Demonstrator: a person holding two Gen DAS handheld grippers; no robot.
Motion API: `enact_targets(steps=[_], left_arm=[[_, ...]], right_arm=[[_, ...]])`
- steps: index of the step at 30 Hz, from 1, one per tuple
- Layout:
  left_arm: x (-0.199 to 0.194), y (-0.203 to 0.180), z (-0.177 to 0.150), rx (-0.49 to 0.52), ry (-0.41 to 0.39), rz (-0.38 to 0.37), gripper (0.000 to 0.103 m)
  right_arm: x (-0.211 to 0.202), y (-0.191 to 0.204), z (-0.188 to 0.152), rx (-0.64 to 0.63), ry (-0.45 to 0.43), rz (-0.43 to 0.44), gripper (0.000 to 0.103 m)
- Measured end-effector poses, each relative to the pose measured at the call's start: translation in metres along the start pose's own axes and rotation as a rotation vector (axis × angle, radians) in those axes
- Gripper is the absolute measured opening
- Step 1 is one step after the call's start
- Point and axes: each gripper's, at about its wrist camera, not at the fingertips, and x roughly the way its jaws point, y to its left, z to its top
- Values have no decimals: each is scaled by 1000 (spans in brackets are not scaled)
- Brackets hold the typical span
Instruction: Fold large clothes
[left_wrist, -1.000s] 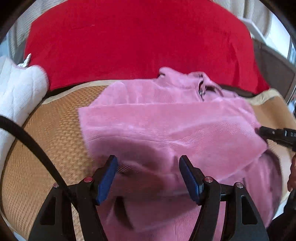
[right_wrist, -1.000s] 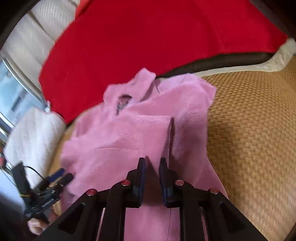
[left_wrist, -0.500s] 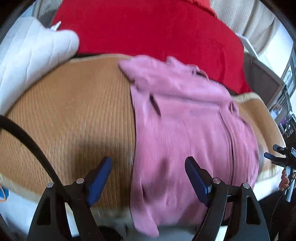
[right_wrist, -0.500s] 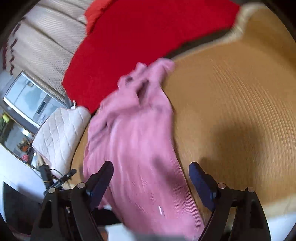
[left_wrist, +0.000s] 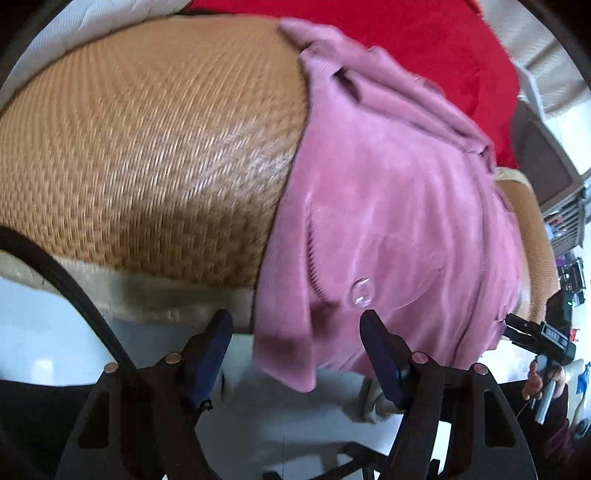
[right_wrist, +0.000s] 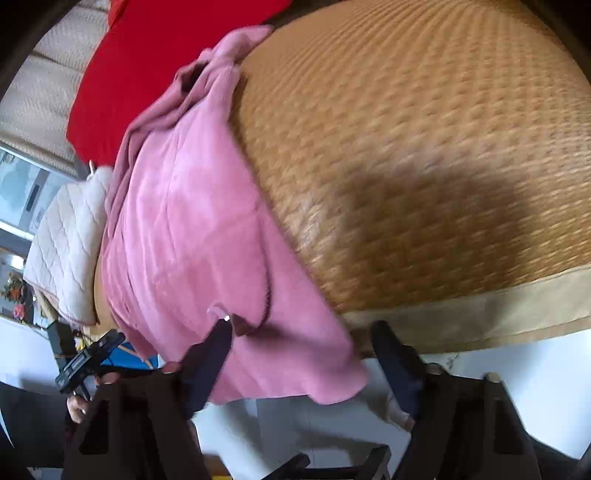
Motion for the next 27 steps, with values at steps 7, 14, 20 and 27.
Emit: enact_targets(steps=[7,14,20,27], left_arm=[[11,8,-12,-19,37,-29,72],[30,-6,-16,18,32,-45,41],[38,-8,-26,-14,32,-72,17],[50,3,-29,-33,73,9,58]], right_arm=[[4,24,2,-64,-27,-7,34],[29,50,13,-104,-3,-52,33],[23,90,17,-187,-29,-21,14],[50,95,31,-132,30,-44,18]])
